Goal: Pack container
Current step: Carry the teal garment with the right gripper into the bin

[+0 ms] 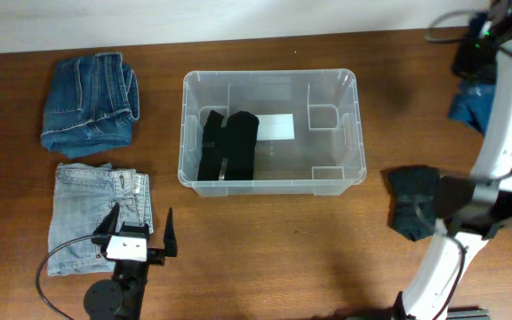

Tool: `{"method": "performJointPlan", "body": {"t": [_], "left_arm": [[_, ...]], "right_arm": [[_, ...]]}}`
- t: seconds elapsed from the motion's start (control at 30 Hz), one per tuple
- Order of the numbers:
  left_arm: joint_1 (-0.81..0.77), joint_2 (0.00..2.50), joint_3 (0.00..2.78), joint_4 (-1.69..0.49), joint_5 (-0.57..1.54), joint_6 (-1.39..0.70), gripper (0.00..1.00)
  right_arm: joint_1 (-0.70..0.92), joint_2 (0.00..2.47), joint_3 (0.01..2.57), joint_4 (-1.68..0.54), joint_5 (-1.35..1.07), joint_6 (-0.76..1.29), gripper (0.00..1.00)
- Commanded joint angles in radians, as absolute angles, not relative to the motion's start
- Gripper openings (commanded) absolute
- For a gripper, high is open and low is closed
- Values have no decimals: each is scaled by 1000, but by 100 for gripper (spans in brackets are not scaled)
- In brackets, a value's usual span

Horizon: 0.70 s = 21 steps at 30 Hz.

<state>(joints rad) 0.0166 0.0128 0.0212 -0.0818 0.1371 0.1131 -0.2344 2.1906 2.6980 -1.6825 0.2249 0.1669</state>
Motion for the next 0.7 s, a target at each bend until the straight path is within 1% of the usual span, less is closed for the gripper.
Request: {"method": "performJointPlan", "body": {"t": [0.0, 0.3, 0.4, 0.53, 0.67], "left_arm": [[23, 7, 17, -83, 133, 129, 99], [23, 7, 17, -83, 133, 129, 99], [23, 7, 17, -83, 133, 129, 99], [22, 7, 17, -83, 133, 129, 99], [23, 7, 17, -83, 133, 129, 99]], "right_arm": [[-97, 2093, 2751, -1699, 217, 232, 4], [237, 2065, 2720, -1699, 221, 418, 4], [329, 2065, 2668, -1699, 274, 508, 4], [408, 2067, 2579, -1697, 358, 624, 4], [459, 2067, 2452, -1655, 360, 638, 4]]}}
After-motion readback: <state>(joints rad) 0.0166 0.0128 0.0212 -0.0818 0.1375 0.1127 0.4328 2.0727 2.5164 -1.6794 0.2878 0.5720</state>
